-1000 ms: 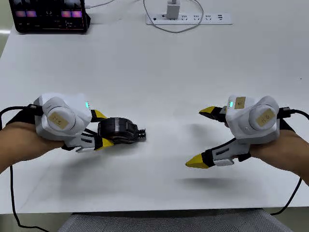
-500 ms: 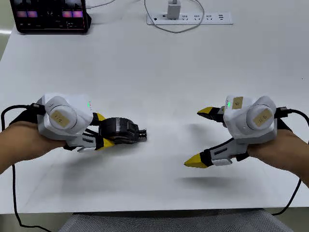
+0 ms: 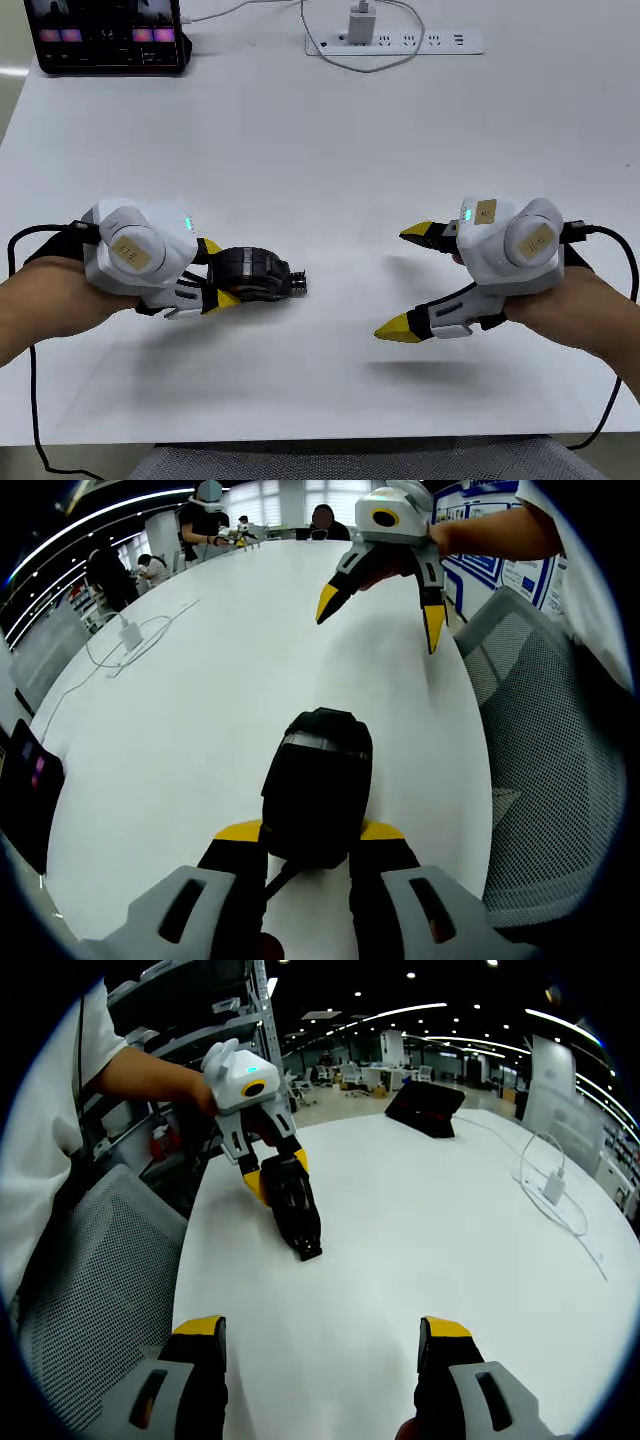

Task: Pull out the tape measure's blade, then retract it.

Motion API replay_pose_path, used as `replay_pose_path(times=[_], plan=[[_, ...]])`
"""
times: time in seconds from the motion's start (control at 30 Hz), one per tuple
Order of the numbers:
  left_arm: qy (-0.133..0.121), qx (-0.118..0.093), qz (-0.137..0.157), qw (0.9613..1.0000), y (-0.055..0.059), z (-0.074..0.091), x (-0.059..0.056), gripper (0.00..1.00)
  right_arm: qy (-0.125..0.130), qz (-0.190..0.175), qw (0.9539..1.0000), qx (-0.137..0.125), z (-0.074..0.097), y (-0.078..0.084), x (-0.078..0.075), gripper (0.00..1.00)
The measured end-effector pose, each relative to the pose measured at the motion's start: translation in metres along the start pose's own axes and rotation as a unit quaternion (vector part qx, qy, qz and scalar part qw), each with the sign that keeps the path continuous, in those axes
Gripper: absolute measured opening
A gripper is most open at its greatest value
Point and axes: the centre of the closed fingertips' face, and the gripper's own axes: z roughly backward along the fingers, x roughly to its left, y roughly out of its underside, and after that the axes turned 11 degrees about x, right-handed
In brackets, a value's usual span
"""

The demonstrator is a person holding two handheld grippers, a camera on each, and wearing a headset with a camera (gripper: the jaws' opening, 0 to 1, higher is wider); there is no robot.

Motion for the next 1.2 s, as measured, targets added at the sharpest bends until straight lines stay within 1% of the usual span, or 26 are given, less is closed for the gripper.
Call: replay_pose_path(times=[0.2,0.37,0.4,0.57,0.7,0.8,0.87,1.0,1.13,1.2], plan=[[-0.002,0.0,0.002,1.0,0.0,0.0,0.0,0.26,-0.009,0.006,0.9999,-0.002,-0.009,-0.007,-0.001,0.76],[0.001,0.001,0.005,1.0,0.0,0.0,0.0,0.26,-0.013,0.012,0.9998,-0.011,-0.016,-0.018,0.0,0.74],[0.002,0.003,0.004,1.0,0.001,0.0,0.0,0.26,-0.011,0.017,0.9997,-0.014,-0.017,-0.022,0.001,0.73],[0.001,0.005,-0.001,1.0,0.0,0.0,0.0,0.26,-0.014,0.027,0.9994,-0.017,-0.025,-0.029,0.001,0.67],[0.002,0.007,-0.001,1.0,0.0,0.0,-0.001,0.26,-0.017,0.035,0.9991,-0.018,-0.032,-0.034,0.002,0.65],[0.002,0.007,0.0,1.0,0.0,0.0,-0.001,0.26,-0.019,0.046,0.9985,-0.024,-0.036,-0.04,0.004,0.57],[0.001,0.009,0.0,1.0,0.0,0.001,-0.001,0.26,-0.018,0.048,0.9984,-0.024,-0.039,-0.043,0.003,0.57],[0.002,0.01,0.001,1.0,0.0,0.001,0.0,0.26,-0.019,0.059,0.9977,-0.028,-0.047,-0.051,0.005,0.53],[0.002,0.012,0.0,0.9999,0.0,0.0,0.0,0.26,-0.023,0.067,0.9971,-0.027,-0.054,-0.054,0.007,0.47],[0.002,0.013,0.0,0.9999,0.0,0.0,0.0,0.26,-0.027,0.067,0.997,-0.028,-0.058,-0.055,0.008,0.46]])
